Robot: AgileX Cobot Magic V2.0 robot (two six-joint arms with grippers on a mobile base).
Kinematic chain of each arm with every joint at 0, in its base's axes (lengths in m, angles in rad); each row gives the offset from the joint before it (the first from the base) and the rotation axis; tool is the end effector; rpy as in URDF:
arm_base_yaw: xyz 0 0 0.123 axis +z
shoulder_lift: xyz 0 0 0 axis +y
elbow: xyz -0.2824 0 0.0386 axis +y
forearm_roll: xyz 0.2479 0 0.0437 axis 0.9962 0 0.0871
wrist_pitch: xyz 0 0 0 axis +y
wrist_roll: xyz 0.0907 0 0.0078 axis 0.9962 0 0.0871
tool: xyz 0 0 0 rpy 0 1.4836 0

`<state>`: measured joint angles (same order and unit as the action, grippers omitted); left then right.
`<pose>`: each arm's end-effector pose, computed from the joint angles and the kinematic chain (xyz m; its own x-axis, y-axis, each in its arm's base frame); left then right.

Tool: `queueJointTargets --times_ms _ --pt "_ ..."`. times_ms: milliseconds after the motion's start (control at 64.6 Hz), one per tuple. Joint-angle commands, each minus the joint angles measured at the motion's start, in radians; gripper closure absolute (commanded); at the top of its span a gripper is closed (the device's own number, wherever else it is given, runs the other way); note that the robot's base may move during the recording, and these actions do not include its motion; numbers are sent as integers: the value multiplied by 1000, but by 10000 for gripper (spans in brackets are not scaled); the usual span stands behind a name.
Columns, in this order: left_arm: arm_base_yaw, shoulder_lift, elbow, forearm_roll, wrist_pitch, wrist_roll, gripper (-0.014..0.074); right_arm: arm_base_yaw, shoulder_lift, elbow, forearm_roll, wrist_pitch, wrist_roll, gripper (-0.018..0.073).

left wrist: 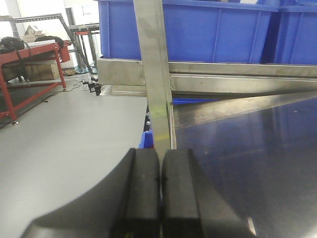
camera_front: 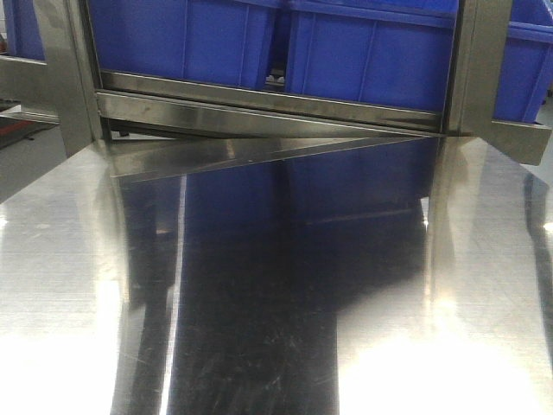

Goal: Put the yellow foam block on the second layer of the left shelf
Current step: 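Lift the yellow foam cube off the table with the right gripper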

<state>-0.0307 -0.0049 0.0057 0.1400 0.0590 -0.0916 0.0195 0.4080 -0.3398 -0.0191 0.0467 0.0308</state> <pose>0.0563 -0.0010 0.2061 0.0290 0.0473 -0.9985 0.0211 0.9986 0.0479 0.0974 0.0018 0.2945 -0.0279 0.0112 -0.9995 -0.0183 0.9998 0.0117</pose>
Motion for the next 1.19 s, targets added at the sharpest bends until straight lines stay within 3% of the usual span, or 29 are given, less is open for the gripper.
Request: queueJointTargets --times_ms 0,1177 --pt "2 -20 25 -6 -81 -5 460 -6 2 -28 -12 -96 -11 117" --pt "2 -20 25 -6 -81 -5 460 -6 2 -28 -12 -96 -11 117"
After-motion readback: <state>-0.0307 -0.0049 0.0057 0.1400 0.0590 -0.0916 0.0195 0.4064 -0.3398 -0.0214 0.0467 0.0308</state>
